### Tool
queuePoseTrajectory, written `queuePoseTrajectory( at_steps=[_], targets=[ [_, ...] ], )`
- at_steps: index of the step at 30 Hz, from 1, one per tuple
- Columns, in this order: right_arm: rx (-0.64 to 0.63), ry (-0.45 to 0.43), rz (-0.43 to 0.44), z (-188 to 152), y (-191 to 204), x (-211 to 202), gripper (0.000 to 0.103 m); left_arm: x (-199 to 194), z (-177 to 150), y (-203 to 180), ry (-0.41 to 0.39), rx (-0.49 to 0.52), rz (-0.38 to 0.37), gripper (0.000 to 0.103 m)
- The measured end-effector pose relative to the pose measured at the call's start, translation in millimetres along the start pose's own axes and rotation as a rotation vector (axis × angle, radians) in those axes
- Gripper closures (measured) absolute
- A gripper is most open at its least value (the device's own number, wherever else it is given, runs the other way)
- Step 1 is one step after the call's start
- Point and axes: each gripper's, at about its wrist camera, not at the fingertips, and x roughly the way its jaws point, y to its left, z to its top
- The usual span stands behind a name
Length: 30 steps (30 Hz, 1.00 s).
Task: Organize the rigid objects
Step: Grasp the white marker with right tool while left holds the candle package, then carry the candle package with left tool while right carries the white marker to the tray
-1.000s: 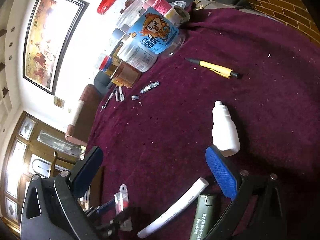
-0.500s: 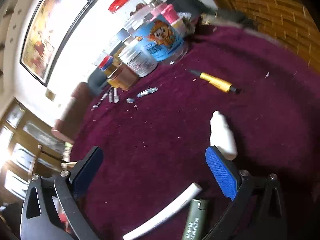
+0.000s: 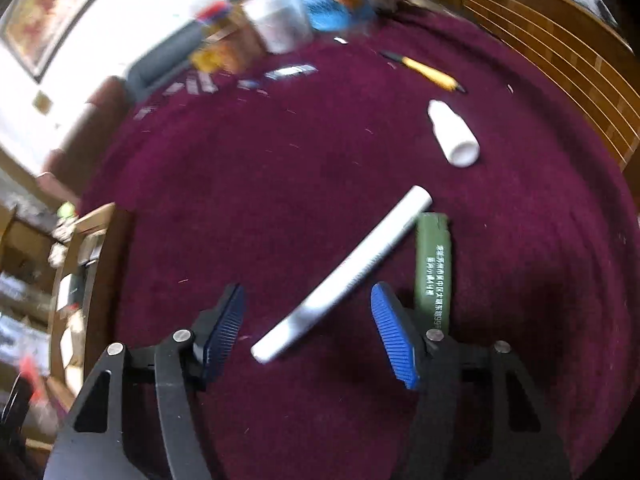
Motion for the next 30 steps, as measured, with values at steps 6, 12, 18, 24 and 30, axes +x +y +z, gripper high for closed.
queuePoseTrajectory(
  at_steps=[6,12,18,24,30],
  targets=[
    [-0.006,-0.054,-0.208,0.5,10.9,12.6,0.082,-29.5,-2.9,59.4,-0.041,-0.072,0.119,0.079],
    [0.036,-0.042,-0.079,-9.3,-1.2,-1.1,0.091,-30.1,-6.4,102.9,-0.018,-0.116,0.226,0.079],
    [0.01,-0.023,0.111,-24.8,22.7,-16.9,0.091,-2.3,1.1,120.4,0.035,-0.145,0.281,0.079],
    [-0.074,0.033,0.314,-34.3,74.0,-31.0,0.091,32.0,13.9,136.5,0.114,-0.164,0.306,0.079],
    [-0.205,0.12,0.467,-50.2,154.9,-36.2,0.091,48.4,18.8,152.3,0.15,-0.221,0.329,0.079]
  ],
)
